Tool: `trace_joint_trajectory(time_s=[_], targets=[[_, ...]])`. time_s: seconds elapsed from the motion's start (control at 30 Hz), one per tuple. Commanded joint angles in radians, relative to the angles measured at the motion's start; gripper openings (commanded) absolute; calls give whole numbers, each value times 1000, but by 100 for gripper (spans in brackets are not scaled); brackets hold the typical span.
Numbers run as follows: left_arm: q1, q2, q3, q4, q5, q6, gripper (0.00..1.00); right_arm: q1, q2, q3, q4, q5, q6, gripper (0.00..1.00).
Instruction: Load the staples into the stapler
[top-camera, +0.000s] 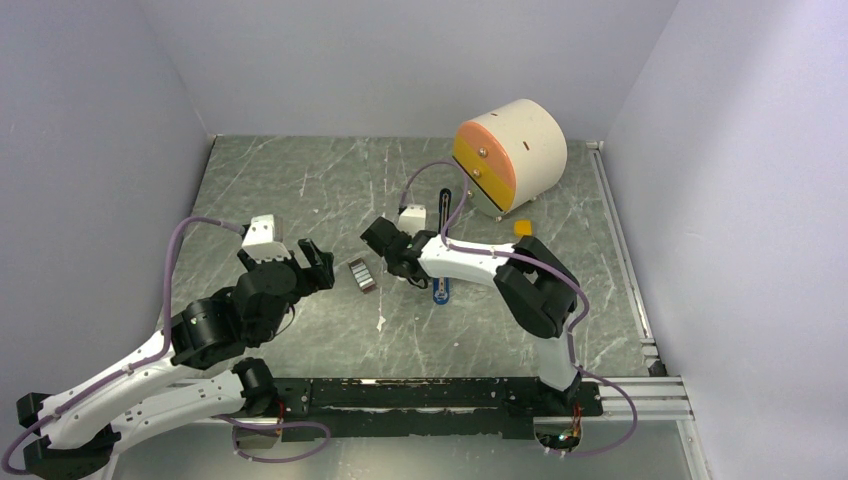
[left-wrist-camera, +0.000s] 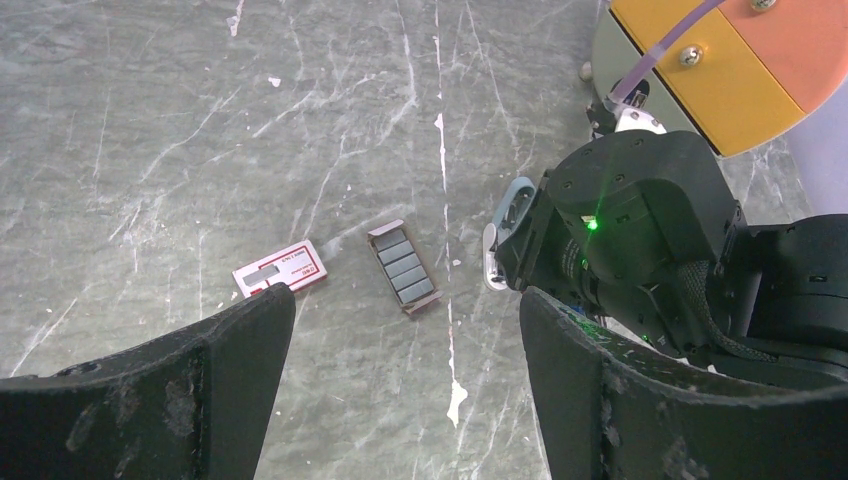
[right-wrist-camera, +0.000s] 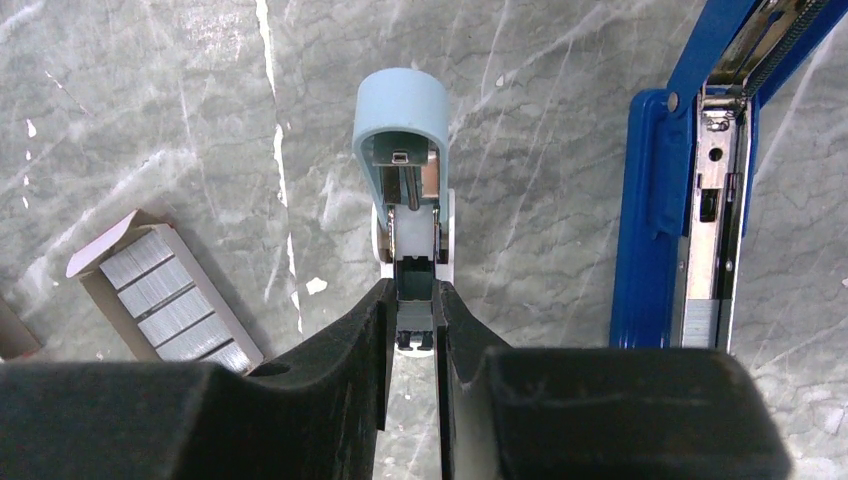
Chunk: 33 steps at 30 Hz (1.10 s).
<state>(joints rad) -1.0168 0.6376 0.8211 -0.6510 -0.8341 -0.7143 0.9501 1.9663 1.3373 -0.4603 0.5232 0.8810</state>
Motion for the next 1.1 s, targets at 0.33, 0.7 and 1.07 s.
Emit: trace_joint_trajectory(time_s=[0.33, 0.7, 1.07], targets=[[3, -4, 4, 3, -22, -2, 87, 9, -44, 24, -55, 23, 3, 38], [4, 8, 10, 3, -19, 10, 88, -52, -169, 27, 8, -8, -76, 48], [4, 42, -12, -16, 72, -80, 90, -131, -43, 178, -22, -140, -246, 68]])
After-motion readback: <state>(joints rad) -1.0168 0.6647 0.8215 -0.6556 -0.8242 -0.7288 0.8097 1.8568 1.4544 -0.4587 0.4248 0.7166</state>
